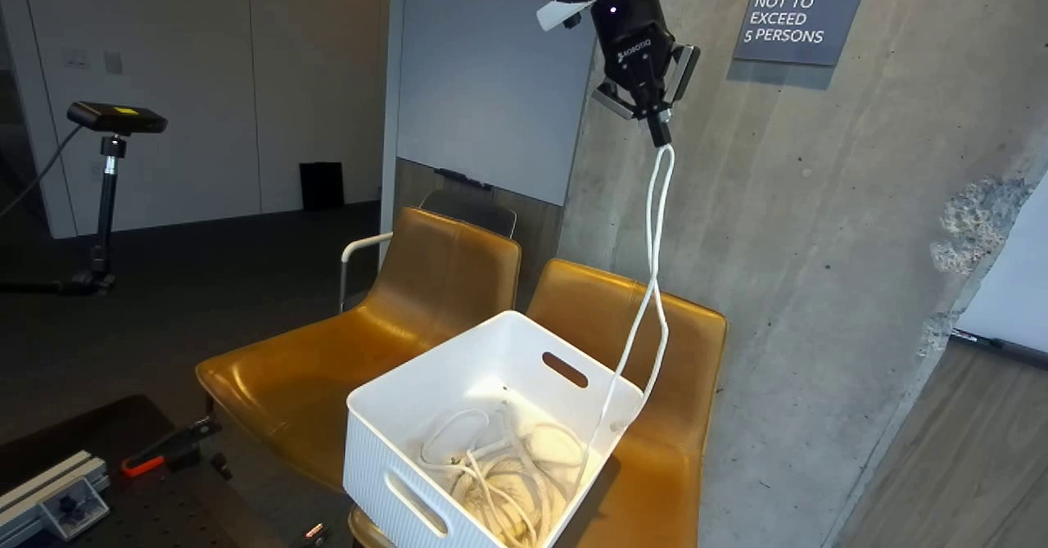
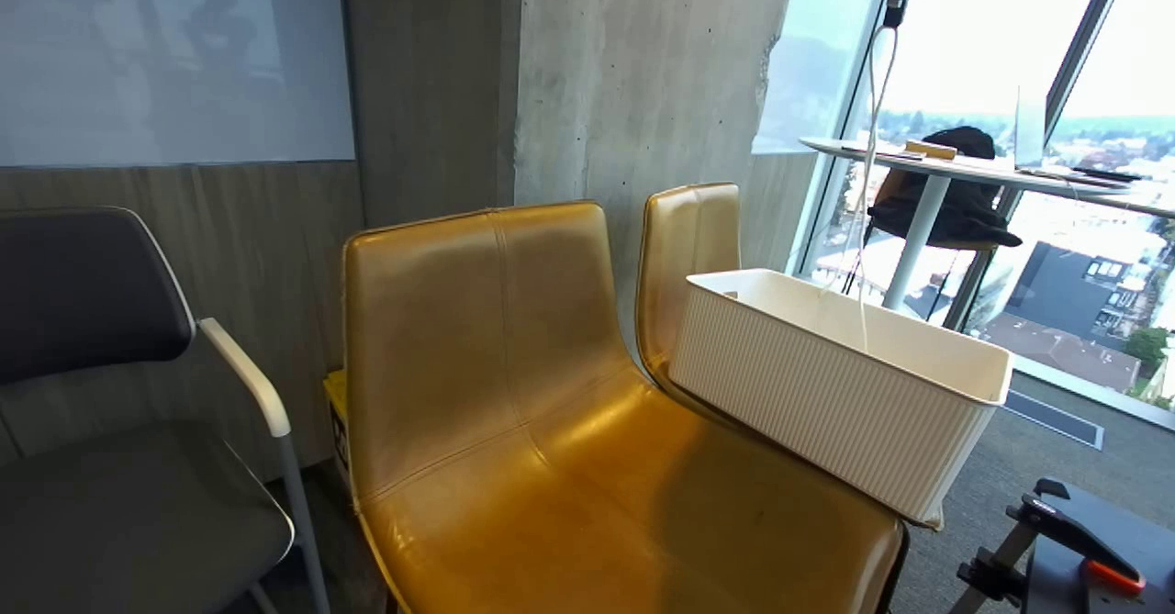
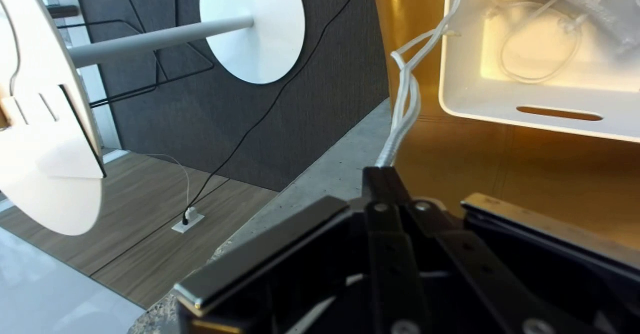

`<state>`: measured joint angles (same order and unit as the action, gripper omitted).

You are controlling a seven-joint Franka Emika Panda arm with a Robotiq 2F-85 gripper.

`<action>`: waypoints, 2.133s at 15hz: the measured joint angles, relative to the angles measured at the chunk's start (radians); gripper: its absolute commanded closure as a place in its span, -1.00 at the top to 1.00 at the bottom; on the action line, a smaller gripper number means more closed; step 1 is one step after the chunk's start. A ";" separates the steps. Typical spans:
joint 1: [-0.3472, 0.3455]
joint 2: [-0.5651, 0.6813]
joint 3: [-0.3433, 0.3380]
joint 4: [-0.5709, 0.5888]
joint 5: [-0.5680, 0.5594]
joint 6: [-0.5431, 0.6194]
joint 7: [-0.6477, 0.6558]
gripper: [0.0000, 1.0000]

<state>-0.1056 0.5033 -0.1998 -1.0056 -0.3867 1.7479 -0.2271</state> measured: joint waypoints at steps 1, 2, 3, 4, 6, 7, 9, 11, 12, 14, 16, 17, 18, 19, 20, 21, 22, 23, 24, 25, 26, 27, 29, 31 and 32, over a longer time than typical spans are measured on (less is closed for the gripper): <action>0.010 -0.001 0.005 -0.026 0.002 0.004 0.003 -1.00; 0.023 -0.003 0.012 -0.062 0.003 0.012 0.011 -1.00; 0.036 -0.007 0.019 -0.109 0.004 0.024 0.025 -1.00; 0.049 -0.011 0.028 -0.161 0.006 0.042 0.040 -1.00; 0.069 -0.018 0.040 -0.267 0.007 0.082 0.070 -1.00; 0.071 -0.022 0.047 -0.320 0.007 0.101 0.083 -1.00; 0.067 -0.033 0.051 -0.420 0.007 0.134 0.100 -1.00; 0.055 -0.043 0.051 -0.512 0.006 0.166 0.107 -0.45; 0.048 -0.049 0.051 -0.558 0.007 0.181 0.109 -0.33; 0.040 -0.059 0.053 -0.646 0.010 0.217 0.117 -0.03; 0.040 -0.062 0.064 -0.725 0.018 0.259 0.130 0.26; 0.041 -0.062 0.072 -0.759 0.020 0.283 0.137 0.39; 0.042 -0.062 0.080 -0.790 0.020 0.307 0.142 0.56; 0.045 -0.061 0.084 -0.816 0.018 0.334 0.144 0.69; 0.046 -0.060 0.085 -0.838 0.016 0.361 0.144 0.86; 0.046 -0.057 0.084 -0.855 0.012 0.386 0.144 0.97; 0.045 -0.052 0.083 -0.864 0.012 0.407 0.142 1.00; 0.041 -0.046 0.083 -0.868 0.012 0.424 0.140 1.00; 0.035 -0.040 0.083 -0.870 0.016 0.441 0.135 1.00; 0.028 -0.032 0.083 -0.870 0.020 0.454 0.128 1.00; 0.022 -0.024 0.083 -0.870 0.027 0.467 0.120 1.00; 0.015 -0.014 0.083 -0.871 0.038 0.479 0.111 1.00; 0.001 0.013 0.083 -0.871 0.067 0.505 0.090 1.00; -0.012 0.044 0.083 -0.869 0.096 0.536 0.069 1.00; -0.019 0.061 0.084 -0.865 0.107 0.554 0.059 1.00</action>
<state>-0.1247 0.5647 -0.1162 -1.8706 -0.2800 2.3015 -0.1682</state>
